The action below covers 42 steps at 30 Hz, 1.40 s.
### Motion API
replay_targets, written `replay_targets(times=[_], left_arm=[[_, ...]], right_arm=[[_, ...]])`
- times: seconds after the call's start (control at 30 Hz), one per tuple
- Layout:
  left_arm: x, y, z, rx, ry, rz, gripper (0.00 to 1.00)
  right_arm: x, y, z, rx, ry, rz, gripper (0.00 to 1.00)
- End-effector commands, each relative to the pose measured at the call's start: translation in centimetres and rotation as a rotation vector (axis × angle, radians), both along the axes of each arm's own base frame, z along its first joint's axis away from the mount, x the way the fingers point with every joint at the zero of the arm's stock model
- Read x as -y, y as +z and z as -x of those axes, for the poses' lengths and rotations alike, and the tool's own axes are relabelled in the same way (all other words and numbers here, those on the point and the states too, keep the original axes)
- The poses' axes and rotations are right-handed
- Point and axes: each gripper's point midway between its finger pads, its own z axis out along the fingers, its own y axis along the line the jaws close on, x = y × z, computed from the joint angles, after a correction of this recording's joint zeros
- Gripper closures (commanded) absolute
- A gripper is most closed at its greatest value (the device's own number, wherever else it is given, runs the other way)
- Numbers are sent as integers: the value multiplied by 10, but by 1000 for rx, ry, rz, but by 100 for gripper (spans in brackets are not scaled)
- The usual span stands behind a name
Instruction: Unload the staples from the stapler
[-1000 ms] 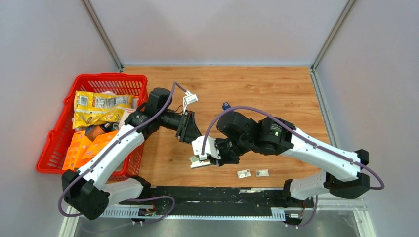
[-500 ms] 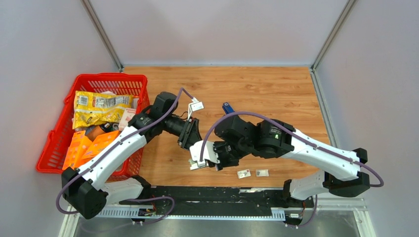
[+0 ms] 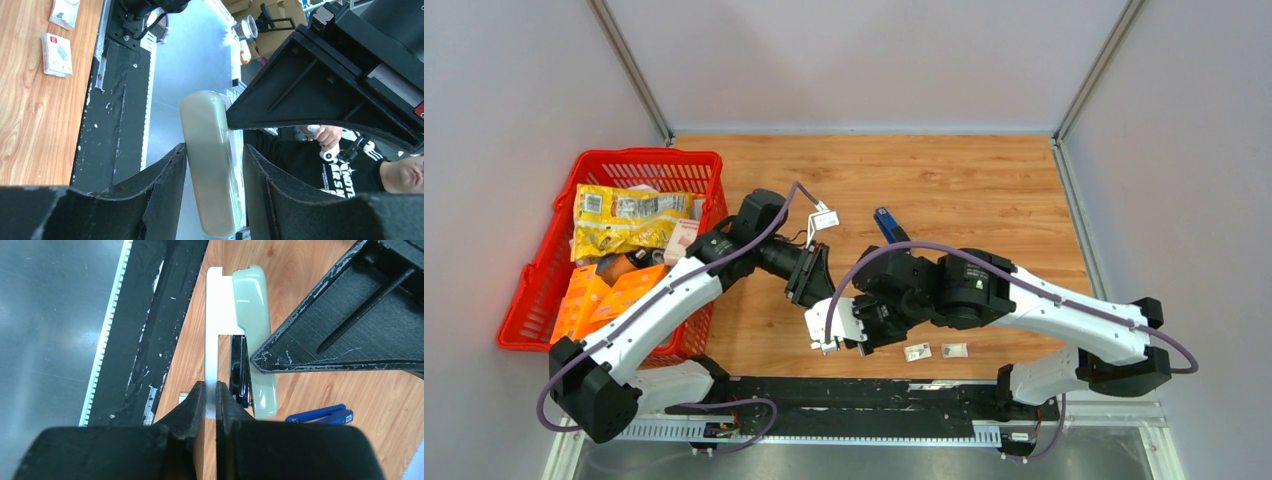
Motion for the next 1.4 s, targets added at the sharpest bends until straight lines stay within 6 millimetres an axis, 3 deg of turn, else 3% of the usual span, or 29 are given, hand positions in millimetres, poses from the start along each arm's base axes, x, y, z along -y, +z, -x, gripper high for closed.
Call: replay_targets(times=[0.0, 0.57, 0.83, 1.37], left_arm=[[-2, 4, 13, 11, -54, 32, 47], [1, -3, 13, -6, -68, 28, 48], [4, -3, 9, -11, -68, 23, 50], [9, -3, 1, -4, -70, 14, 51]], right_arm=[[-8, 18, -15, 103, -19, -47, 100], [-11, 24, -13, 176, -4, -47, 100], [-8, 11, -6, 155, 11, -9, 100], [1, 8, 4, 137, 14, -18, 100]])
